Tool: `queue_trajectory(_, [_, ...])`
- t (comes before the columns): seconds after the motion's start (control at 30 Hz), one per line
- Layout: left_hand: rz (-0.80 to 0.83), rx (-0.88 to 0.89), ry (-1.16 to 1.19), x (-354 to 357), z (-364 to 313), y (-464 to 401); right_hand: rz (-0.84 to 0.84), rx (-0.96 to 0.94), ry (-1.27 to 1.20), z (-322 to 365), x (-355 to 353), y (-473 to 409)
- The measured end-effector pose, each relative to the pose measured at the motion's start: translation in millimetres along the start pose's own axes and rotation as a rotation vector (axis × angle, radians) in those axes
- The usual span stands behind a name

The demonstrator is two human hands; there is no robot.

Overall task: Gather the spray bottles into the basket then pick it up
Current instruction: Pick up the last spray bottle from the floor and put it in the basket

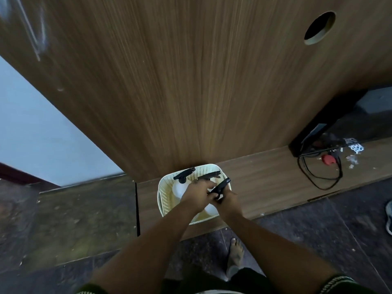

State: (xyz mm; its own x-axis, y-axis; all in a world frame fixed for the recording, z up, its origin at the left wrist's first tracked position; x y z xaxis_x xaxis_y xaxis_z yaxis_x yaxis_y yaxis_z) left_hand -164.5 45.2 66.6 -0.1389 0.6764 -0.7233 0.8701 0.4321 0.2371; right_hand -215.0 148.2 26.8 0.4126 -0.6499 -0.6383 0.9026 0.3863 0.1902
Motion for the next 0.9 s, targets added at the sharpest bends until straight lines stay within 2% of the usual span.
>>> queue_trajectory(0.23, [0.019,-0.031,-0.070,28,24,-13,0.089,0.152,-0.001,-34,28,-11])
queue_trajectory(0.5, [0.026,-0.056,-0.110,45,43,-24,0.265,0.215,0.116,-57,48,-24])
queue_trajectory(0.6, [0.059,-0.052,-0.193,50,48,-26,0.314,0.242,0.162,-63,51,-25])
queue_trajectory(0.8, [0.068,-0.046,-0.290,52,51,-22,0.321,0.293,0.199,-69,50,-28])
queue_trajectory(0.9, [0.073,-0.039,-0.332,48,51,-21,0.272,0.335,0.253,-76,41,-34])
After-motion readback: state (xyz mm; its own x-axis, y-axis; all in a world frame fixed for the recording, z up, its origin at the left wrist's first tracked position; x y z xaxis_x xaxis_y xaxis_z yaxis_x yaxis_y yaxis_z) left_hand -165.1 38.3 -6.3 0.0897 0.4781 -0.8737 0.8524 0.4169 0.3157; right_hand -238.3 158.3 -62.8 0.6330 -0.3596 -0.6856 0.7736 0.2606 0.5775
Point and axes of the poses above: each hand's wrist, its own y-axis away from the middle knuckle, its own x-axis out of the palm, z = x × y, the point moved 8 cm from there along -y, towards the middle knuckle, and after that the axes turned 9 degrees about -z, right-handed, at the moved point
